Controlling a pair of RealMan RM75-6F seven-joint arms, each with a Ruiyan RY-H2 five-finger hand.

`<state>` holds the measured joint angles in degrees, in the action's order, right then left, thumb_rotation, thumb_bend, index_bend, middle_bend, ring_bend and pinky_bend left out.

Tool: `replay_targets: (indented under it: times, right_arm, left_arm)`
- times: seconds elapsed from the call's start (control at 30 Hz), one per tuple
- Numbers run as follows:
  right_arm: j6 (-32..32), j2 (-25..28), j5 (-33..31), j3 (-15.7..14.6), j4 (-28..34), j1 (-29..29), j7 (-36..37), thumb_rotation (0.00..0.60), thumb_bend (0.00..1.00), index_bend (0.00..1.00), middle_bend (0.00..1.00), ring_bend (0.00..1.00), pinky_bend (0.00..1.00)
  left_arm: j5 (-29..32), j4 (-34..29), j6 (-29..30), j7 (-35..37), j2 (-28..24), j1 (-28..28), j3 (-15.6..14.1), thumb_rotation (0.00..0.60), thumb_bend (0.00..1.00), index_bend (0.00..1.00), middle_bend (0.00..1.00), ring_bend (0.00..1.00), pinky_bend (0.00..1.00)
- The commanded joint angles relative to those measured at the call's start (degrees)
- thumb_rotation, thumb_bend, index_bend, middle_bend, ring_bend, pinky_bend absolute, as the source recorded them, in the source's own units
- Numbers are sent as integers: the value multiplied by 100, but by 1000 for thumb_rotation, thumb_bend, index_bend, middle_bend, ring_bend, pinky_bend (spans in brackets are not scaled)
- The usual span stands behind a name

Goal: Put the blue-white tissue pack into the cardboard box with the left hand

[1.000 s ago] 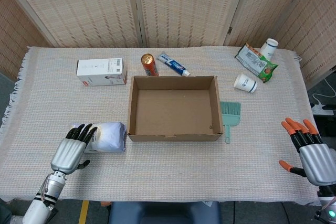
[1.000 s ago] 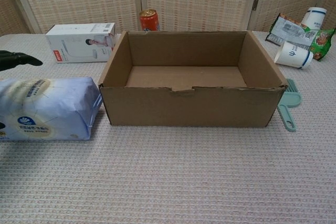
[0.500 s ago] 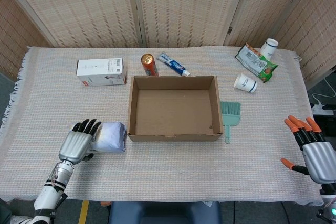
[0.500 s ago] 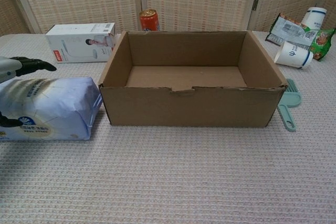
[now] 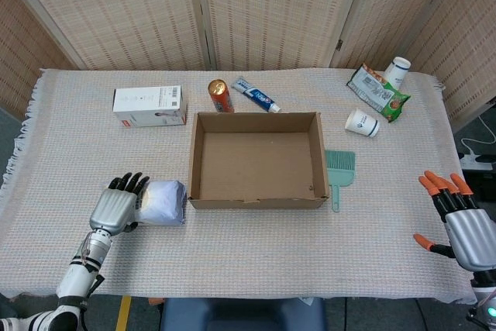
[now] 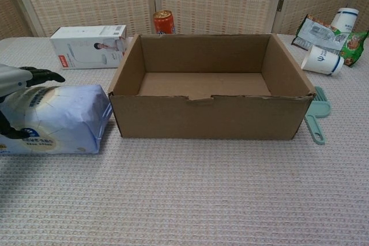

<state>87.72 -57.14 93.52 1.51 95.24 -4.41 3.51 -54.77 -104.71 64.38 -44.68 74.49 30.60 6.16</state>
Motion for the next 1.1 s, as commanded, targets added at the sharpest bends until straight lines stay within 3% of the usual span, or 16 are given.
replay_targets:
  times: [0.03, 0.37, 0.53, 0.7, 0.8, 0.97, 1.1]
  right_arm:
    - [2, 6, 4, 0, -1, 0, 7, 600, 0, 57, 30, 0, 0]
    - [29, 30, 20, -1, 7, 7, 45, 600, 0, 54, 30, 0, 0]
    - [26, 45, 26, -10, 20, 11, 35, 600, 0, 53, 30, 0, 0]
    - [24, 47, 19, -7, 25, 11, 45, 600, 0, 53, 30, 0, 0]
    - [24, 54, 29, -13, 29, 11, 45, 600, 0, 55, 30, 0, 0]
    - [43, 63, 26, -7, 36, 20, 54, 600, 0, 55, 30, 0, 0]
    - [44, 71, 17, -2, 35, 20, 68, 600, 0, 55, 30, 0, 0]
  left_arm:
    - [85, 26, 4, -7, 11, 58, -16, 600, 178, 0, 0, 0, 134]
    - [212, 199, 4, 12, 62, 171, -149, 600, 179, 1, 0, 0, 144]
    - [381, 202, -12, -68, 54, 240, -205, 600, 179, 98, 10, 1, 196]
    - [404, 192, 71, -68, 46, 265, -246, 600, 199, 169, 187, 138, 309]
    - [528, 171, 12, -63, 20, 303, -266, 600, 235, 257, 244, 208, 383]
    - [464, 145, 98, -64, -12, 320, -316, 600, 248, 313, 333, 296, 445]
    - [345, 1, 184, -56, -156, 322, -348, 600, 249, 424, 477, 430, 528]
